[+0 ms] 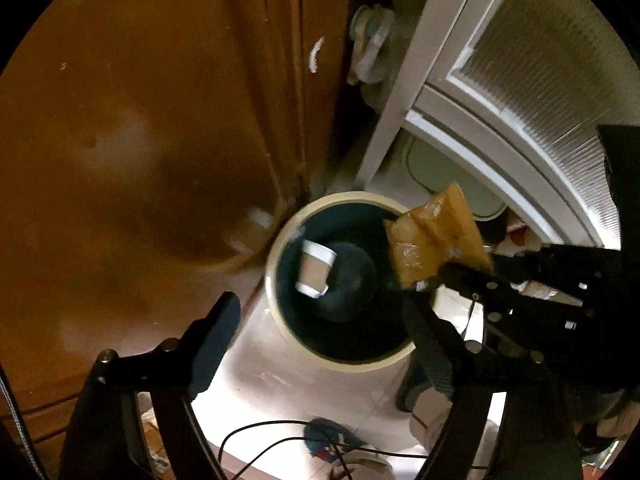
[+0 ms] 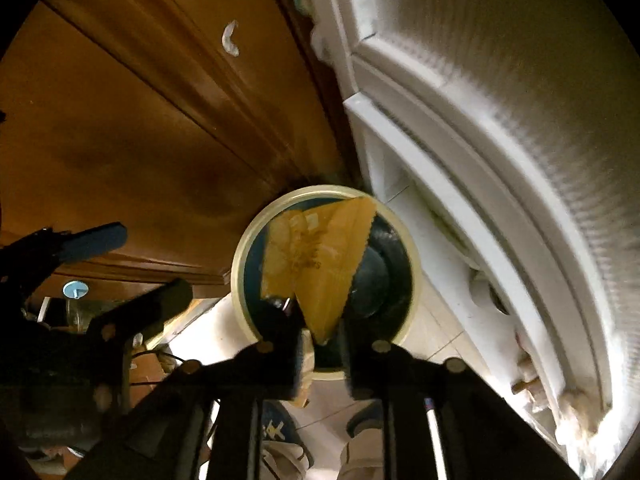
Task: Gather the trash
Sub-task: 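Carry both items down over the floor bin and open both tools, then raise both tools back up toward the table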
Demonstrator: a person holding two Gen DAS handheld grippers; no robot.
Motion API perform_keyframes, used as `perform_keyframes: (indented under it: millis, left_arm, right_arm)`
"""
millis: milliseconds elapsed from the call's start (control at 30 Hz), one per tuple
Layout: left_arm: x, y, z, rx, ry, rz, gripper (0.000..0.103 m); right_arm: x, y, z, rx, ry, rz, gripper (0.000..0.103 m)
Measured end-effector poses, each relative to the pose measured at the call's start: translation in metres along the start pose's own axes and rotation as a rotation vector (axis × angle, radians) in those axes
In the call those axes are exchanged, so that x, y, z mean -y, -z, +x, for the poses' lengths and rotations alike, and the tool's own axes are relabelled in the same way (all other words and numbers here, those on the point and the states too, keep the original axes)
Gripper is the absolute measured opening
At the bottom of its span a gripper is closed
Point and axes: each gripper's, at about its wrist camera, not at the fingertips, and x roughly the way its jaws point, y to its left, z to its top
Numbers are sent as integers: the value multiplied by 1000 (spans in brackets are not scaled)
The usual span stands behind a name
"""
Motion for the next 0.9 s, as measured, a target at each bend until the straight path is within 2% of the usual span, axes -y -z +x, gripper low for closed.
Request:
perform_keyframes:
  millis: [167, 300, 567, 700, 900]
  left_arm:
    - [-4, 5, -10, 18, -10, -13, 86]
    - [-3, 8, -21, 31, -11, -18, 88]
    - [5, 17, -69, 63, 0, -28, 88]
    - [7, 22, -117, 90, 7, -31, 88]
    - [11, 22, -209, 172, 28, -12, 88]
  right_arm:
    - [-7, -5, 2, 1, 0, -14, 39]
    - [-11, -6, -4, 7, 6, -28, 39]
    - [-15, -2, -46, 12, 2, -29, 39]
    - [-27, -3, -79, 35, -1, -35, 39]
    - [-57, -4, -170, 102, -16, -49, 39]
